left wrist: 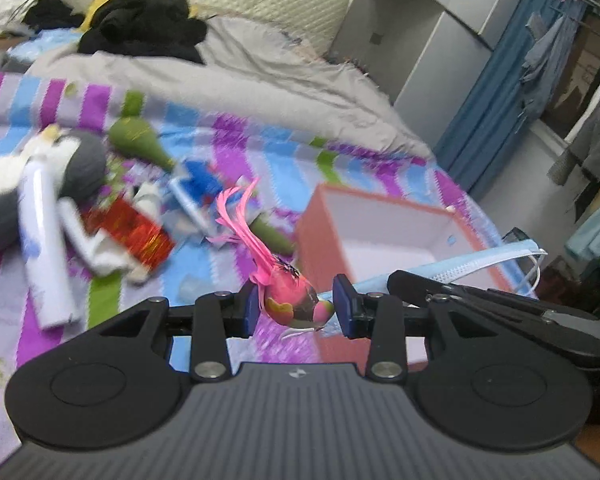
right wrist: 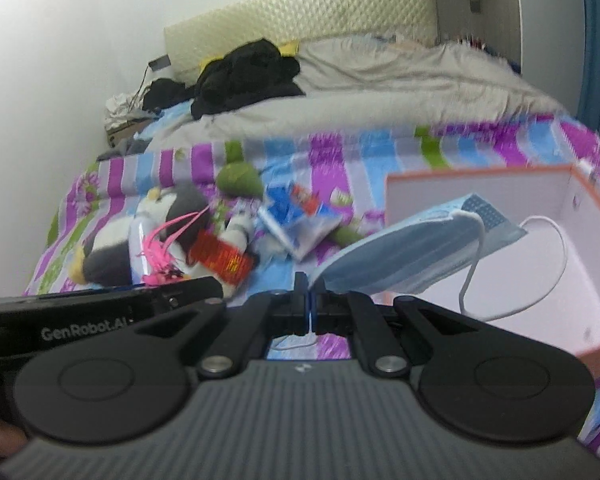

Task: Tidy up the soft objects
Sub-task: 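Carry bird and mask over the pink box and open both grippers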

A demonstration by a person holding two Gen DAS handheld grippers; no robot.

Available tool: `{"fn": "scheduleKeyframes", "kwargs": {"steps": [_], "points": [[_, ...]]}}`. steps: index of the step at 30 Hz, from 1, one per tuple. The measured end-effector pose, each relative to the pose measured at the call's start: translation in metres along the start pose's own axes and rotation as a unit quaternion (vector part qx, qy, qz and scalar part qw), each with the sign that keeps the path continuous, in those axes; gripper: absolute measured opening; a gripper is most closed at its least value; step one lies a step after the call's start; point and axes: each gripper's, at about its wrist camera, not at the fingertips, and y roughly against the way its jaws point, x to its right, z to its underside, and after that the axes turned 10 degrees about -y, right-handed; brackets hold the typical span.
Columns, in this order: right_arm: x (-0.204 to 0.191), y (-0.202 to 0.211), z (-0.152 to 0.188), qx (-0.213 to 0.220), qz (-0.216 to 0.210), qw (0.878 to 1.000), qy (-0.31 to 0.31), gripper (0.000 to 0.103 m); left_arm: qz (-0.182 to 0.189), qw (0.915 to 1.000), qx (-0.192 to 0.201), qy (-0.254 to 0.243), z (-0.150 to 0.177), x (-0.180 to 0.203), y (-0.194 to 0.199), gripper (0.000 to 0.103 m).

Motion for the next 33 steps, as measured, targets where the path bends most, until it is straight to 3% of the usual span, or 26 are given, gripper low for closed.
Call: {"fn": "scheduleKeyframes", "kwargs": {"steps": [9, 15, 22, 33], "points": [[0.023, 0.015, -0.06, 0.032, 0.018, 0.999, 0.015, 0.004, 0.021, 0.9988, 0.022, -0.039, -0.07, 0.05, -0.011, 0.043], [0.056, 0.017, -0.087, 0.035, 0.051, 0.998, 0.017, 0.004, 0.038, 0.9971, 0.013, -0.065, -0.095, 0.081, -0.04, 0.043], [0.107, 0.0, -0.093, 0.002, 0.096, 0.995, -0.006, 0.004, 0.061, 0.9935, -0.032, -0.09, -0.091, 0.113, -0.103, 0.043], [0.17, -0.046, -0.061, -0.081, 0.142, 0.985, -0.05, 0.004, 0.082, 0.9843, -0.121, -0.099, -0.056, 0.138, -0.187, 0.043]]}}
